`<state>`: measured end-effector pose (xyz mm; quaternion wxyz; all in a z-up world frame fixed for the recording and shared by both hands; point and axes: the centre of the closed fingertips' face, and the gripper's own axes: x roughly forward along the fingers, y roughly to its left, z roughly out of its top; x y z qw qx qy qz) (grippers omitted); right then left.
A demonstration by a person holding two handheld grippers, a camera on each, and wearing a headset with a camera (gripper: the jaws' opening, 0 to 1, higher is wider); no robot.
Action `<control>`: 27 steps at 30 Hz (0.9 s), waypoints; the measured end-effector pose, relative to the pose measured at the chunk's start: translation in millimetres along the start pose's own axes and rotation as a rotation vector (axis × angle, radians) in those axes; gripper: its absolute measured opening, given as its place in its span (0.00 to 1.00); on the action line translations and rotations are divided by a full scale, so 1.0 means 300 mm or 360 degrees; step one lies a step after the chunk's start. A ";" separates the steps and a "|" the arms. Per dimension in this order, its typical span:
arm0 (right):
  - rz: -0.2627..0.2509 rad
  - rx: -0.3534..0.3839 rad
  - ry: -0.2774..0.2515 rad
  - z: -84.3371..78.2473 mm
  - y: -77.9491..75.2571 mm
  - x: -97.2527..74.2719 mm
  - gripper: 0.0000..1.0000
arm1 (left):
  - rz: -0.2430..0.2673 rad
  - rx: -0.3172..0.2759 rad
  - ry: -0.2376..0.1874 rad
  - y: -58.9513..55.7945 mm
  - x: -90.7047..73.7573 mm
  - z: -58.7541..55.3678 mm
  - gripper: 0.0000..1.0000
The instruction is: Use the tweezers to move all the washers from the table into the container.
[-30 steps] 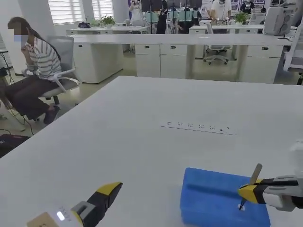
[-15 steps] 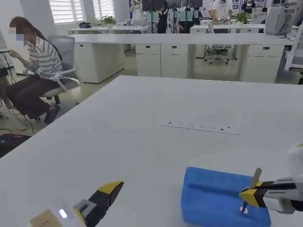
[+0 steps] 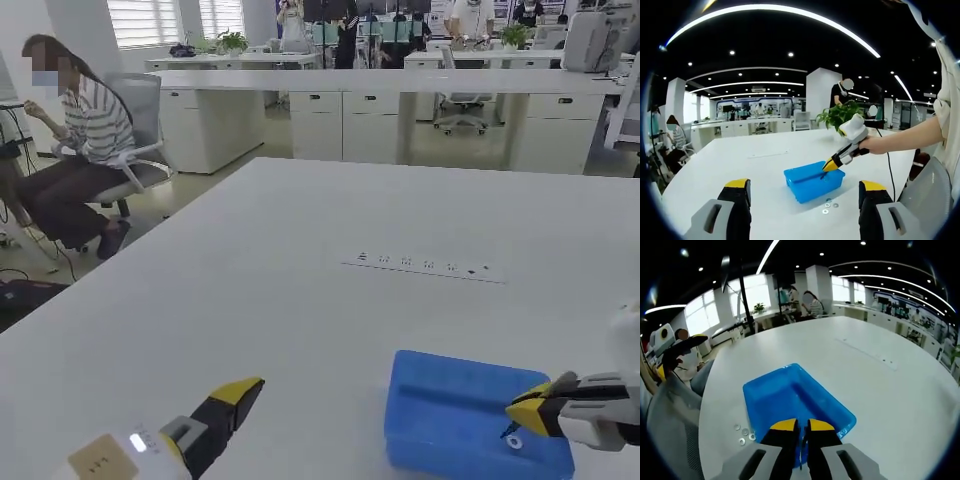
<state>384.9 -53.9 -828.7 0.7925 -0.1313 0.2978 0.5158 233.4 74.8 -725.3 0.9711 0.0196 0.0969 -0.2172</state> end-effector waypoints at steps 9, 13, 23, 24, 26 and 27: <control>0.0031 -0.0034 0.0037 0.011 0.026 -0.011 0.00 | -0.0007 0.0011 0.0011 -0.003 0.000 -0.004 0.90; 0.0049 -0.0081 -0.0003 0.050 0.081 -0.054 0.00 | -0.0021 0.0004 0.0020 -0.007 0.001 -0.008 0.87; 0.0207 -0.0015 -0.0182 0.109 0.303 -0.180 0.01 | -0.0141 0.0118 0.0165 -0.070 0.024 -0.045 0.73; 0.0226 -0.0003 -0.0182 0.107 0.322 -0.187 0.01 | -0.0147 0.0133 0.0181 -0.075 0.029 -0.048 0.71; 0.0250 -0.0002 -0.0184 0.102 0.358 -0.198 0.01 | -0.0181 0.0213 0.0238 -0.095 0.040 -0.058 0.66; 0.0272 0.0011 -0.0179 0.099 0.378 -0.204 0.01 | -0.0199 0.0280 0.0281 -0.107 0.052 -0.065 0.62</control>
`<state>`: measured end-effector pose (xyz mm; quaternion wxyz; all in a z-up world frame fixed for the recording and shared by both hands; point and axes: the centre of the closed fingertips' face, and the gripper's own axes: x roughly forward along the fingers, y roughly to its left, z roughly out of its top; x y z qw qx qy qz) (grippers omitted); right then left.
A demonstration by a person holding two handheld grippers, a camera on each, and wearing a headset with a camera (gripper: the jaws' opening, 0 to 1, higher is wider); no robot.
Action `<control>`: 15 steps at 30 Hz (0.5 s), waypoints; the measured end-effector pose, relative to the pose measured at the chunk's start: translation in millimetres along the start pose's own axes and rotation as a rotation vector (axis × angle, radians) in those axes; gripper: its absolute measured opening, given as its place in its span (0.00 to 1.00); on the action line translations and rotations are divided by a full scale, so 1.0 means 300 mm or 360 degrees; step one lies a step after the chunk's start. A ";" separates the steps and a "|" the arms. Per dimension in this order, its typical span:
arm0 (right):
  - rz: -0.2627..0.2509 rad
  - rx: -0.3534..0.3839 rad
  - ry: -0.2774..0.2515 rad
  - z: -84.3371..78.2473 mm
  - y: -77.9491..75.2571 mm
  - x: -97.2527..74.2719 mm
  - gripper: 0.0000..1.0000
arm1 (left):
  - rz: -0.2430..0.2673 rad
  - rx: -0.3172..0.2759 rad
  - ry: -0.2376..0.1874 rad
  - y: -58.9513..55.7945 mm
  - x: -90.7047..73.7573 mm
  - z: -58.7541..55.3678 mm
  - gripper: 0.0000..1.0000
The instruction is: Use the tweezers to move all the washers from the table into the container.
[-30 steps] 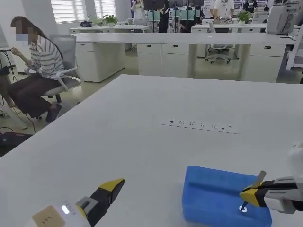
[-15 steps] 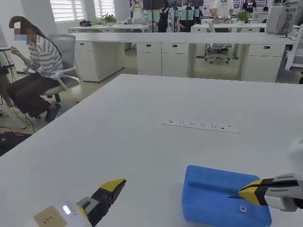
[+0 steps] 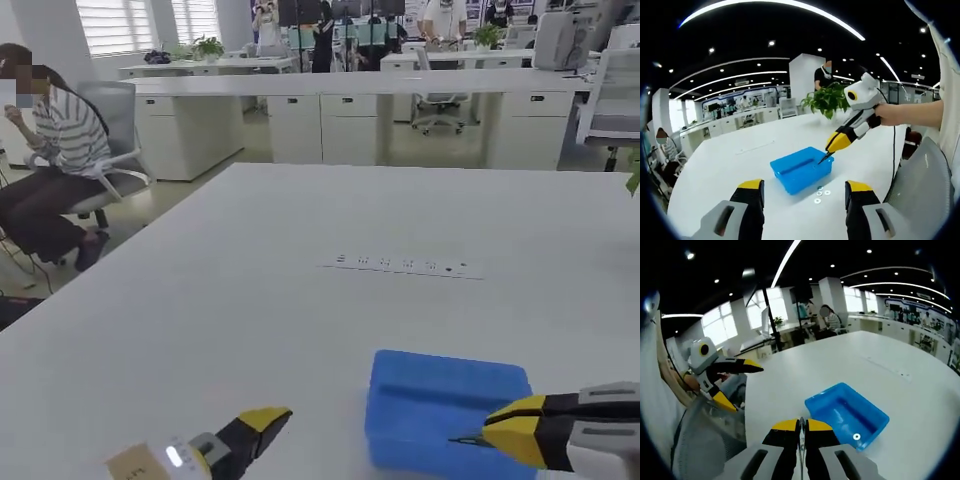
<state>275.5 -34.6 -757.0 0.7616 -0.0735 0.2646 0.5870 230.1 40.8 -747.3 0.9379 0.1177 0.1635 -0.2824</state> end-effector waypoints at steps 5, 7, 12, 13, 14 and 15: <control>0.0076 0.0082 -0.0024 0.005 0.067 0.003 0.01 | -0.0130 0.0239 0.0099 -0.083 0.077 0.013 0.51; 0.0099 0.0115 -0.0041 0.016 0.086 0.006 0.01 | -0.0149 0.0251 0.0117 -0.109 0.108 0.020 0.46; 0.0181 0.0188 -0.0066 0.038 0.134 0.012 0.01 | -0.0159 0.0359 0.0172 -0.136 0.150 0.019 0.36; 0.0189 0.0189 -0.0065 0.038 0.142 0.014 0.01 | -0.0162 0.0356 0.0170 -0.138 0.153 0.020 0.33; 0.0195 0.0195 -0.0062 0.037 0.145 0.014 0.01 | -0.0163 0.0344 0.0169 -0.137 0.152 0.020 0.29; 0.0206 0.0218 -0.0068 0.039 0.152 0.014 0.01 | -0.0153 0.0330 0.0174 -0.134 0.151 0.018 0.25</control>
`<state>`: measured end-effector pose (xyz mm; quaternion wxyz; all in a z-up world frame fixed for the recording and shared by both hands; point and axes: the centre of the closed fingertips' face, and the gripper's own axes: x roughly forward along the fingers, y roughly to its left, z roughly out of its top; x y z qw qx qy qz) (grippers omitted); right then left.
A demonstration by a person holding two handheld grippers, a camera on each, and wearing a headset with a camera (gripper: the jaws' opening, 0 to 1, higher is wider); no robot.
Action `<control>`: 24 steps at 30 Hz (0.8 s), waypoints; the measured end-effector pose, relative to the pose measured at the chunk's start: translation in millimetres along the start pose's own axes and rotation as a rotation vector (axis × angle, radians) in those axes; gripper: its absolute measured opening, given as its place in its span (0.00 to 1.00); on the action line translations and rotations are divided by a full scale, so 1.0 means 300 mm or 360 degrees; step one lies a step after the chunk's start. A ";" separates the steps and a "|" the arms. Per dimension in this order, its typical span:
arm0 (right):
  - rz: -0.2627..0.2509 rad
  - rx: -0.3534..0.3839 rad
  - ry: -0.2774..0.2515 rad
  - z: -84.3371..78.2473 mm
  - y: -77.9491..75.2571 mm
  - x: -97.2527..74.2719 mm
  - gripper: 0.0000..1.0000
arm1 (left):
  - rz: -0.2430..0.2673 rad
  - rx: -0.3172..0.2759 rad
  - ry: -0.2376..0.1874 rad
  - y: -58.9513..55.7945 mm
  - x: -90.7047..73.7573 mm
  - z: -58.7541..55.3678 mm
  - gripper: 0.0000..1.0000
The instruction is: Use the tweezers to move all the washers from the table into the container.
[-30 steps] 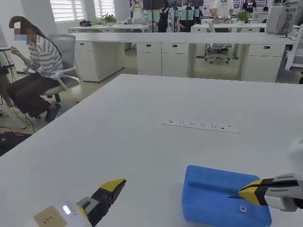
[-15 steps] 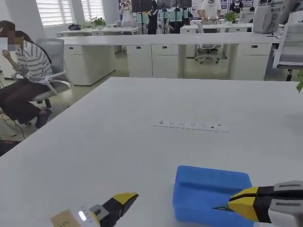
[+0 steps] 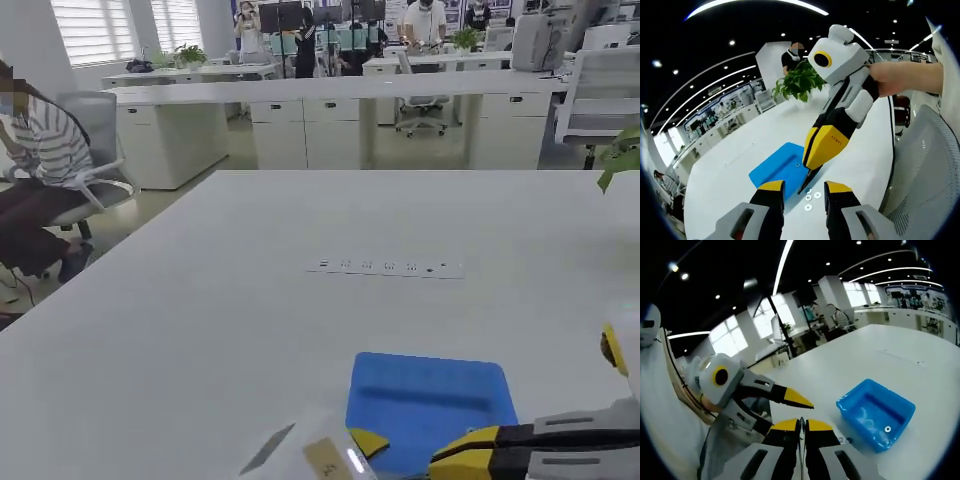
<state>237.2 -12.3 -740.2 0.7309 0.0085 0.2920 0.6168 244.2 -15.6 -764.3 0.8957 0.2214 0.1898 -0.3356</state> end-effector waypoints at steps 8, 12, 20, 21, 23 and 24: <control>0.0040 0.0132 -0.0087 0.013 0.016 0.008 0.01 | 0.0020 -0.0112 0.0003 0.014 -0.020 -0.013 0.06; 0.0020 0.0214 -0.0245 0.059 0.016 0.005 0.01 | -0.0062 -0.0187 0.0033 -0.023 -0.013 -0.024 0.01; -0.0027 0.0120 -0.0357 0.091 0.028 0.004 0.01 | -0.0219 -0.0394 -0.0032 -0.076 -0.001 -0.003 0.00; -0.0023 0.0113 -0.0356 0.088 0.028 0.005 0.01 | -0.0294 -0.0448 -0.0034 -0.093 -0.003 -0.003 0.00; -0.0012 0.0107 -0.0353 0.083 0.030 0.007 0.01 | -0.0315 -0.0469 -0.0024 -0.077 -0.011 -0.015 0.01; -0.0012 0.0067 -0.0341 0.075 0.030 0.009 0.01 | -0.0324 -0.0475 -0.0025 -0.076 -0.014 -0.016 0.02</control>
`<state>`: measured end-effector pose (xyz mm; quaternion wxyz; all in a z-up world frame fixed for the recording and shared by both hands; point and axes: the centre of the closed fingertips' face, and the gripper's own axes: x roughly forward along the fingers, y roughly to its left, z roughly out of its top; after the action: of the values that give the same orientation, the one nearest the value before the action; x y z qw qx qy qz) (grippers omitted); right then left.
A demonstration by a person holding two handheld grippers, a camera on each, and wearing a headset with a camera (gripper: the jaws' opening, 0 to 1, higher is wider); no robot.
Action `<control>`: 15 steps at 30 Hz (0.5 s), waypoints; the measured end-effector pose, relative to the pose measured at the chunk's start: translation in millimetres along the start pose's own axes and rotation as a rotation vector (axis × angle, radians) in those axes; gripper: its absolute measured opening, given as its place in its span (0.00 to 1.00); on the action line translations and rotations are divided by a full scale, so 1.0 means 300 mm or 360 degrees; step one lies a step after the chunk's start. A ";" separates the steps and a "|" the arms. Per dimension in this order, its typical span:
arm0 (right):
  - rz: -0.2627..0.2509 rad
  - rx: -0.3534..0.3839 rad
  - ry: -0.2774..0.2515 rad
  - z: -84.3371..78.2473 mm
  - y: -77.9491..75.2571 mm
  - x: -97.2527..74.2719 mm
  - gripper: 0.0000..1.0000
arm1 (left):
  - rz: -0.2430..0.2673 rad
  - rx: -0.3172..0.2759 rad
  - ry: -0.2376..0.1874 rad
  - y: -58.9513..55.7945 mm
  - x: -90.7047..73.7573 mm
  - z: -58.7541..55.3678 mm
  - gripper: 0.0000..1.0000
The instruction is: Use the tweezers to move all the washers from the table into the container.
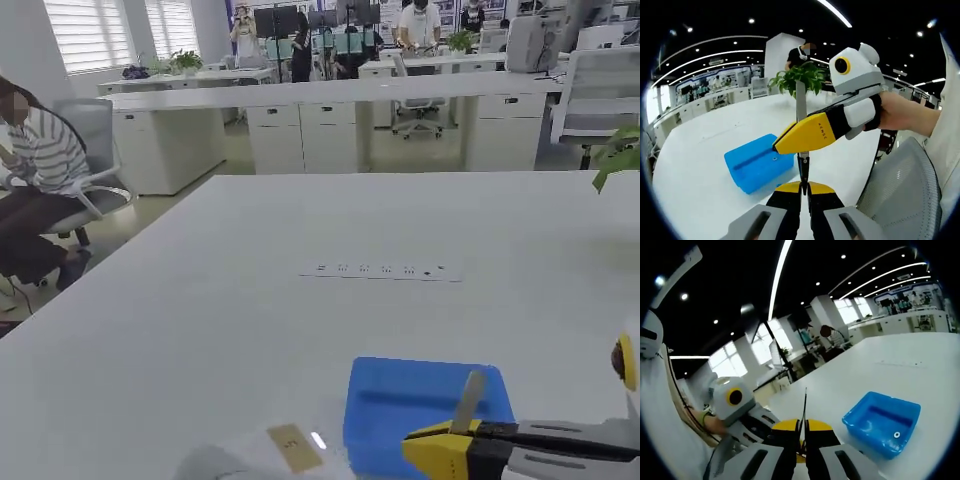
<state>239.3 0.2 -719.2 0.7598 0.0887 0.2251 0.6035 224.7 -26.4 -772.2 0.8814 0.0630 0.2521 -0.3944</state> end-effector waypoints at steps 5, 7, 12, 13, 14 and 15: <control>0.0005 -0.0295 0.0139 -0.049 -0.019 -0.002 0.01 | -0.0099 0.0036 0.0070 0.027 -0.059 -0.015 0.19; 0.0018 -0.0481 0.0232 -0.084 -0.030 -0.001 0.01 | -0.0181 0.0143 0.0100 0.025 -0.083 -0.009 0.19; 0.0085 -0.0825 0.0389 -0.149 -0.035 0.010 0.01 | -0.0269 0.0231 0.0078 0.032 -0.111 0.062 0.17; 0.0091 -0.0858 0.0417 -0.159 -0.036 0.012 0.01 | -0.0293 0.0249 0.0065 0.027 -0.112 0.079 0.16; 0.0085 -0.0891 0.0445 -0.169 -0.043 0.013 0.01 | -0.0342 0.0293 0.0045 0.014 -0.112 0.101 0.15; 0.0086 -0.0908 0.0462 -0.175 -0.046 0.015 0.02 | -0.0359 0.0296 0.0045 0.009 -0.112 0.106 0.14</control>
<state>228.5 -6.2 -772.2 0.6977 -0.2089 0.1503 0.6685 220.3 -12.1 -728.3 0.8183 0.1212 0.2323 -0.5116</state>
